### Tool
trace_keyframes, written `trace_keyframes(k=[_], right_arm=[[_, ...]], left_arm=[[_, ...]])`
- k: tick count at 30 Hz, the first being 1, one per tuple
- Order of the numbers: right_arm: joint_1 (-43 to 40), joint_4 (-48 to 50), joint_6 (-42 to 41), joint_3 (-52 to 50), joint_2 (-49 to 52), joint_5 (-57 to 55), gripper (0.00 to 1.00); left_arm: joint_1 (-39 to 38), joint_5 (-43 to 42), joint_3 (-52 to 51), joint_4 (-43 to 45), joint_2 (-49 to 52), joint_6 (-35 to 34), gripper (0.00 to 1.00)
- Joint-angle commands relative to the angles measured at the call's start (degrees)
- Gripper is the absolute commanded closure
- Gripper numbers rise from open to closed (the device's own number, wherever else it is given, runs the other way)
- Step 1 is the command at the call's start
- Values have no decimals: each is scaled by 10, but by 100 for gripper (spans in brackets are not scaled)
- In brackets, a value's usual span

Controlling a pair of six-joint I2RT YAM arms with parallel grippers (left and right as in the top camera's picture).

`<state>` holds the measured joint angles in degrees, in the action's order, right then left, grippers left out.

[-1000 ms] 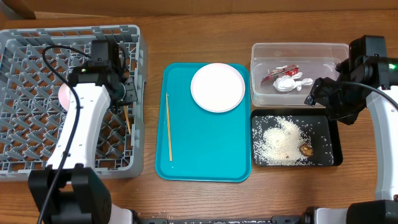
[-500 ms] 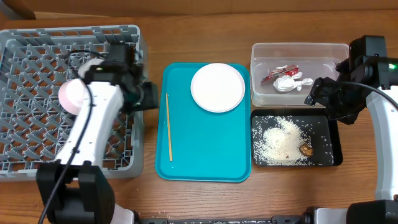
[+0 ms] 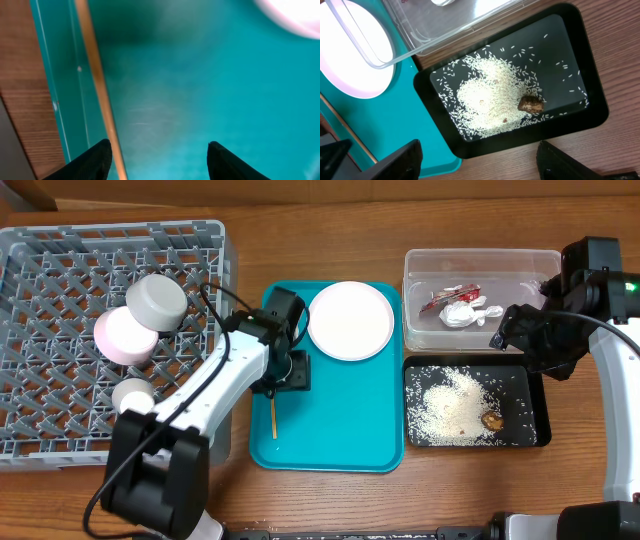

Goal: Sort waste into correct bins and load items into the dishwasher
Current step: 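Reach the left gripper back to the second chopstick on the teal tray, then grasp the second chopstick and place it into the dish rack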

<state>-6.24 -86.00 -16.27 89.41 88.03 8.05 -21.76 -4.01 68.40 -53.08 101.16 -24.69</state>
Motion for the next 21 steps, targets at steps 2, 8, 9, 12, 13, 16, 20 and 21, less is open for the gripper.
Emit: trace_keyframes(k=[2, 8, 9, 12, 13, 16, 20, 21], right_arm=[[1, 2, 2, 7, -5, -5, 25], [1, 1, 2, 7, -5, -5, 25], [1, 1, 2, 7, -5, -5, 25], [1, 1, 2, 7, -5, -5, 25], [1, 1, 2, 7, -5, -5, 25], [1, -1, 2, 7, -5, -5, 25], [1, -3, 2, 7, -5, -5, 25], [1, -3, 2, 7, -5, -5, 25]], left_arm=[[0, 19, -16, 7, 45, -39, 37], [0, 21, -16, 11, 105, -39, 39], [0, 19, -16, 11, 112, -39, 43], [0, 14, -16, 10, 124, -39, 57], [0, 14, -15, 10, 123, -39, 67], [1, 12, -8, 5, 118, -39, 91], [11, 12, 20, -13, 98, -39, 96], [14, 13, 28, -18, 92, -39, 96]])
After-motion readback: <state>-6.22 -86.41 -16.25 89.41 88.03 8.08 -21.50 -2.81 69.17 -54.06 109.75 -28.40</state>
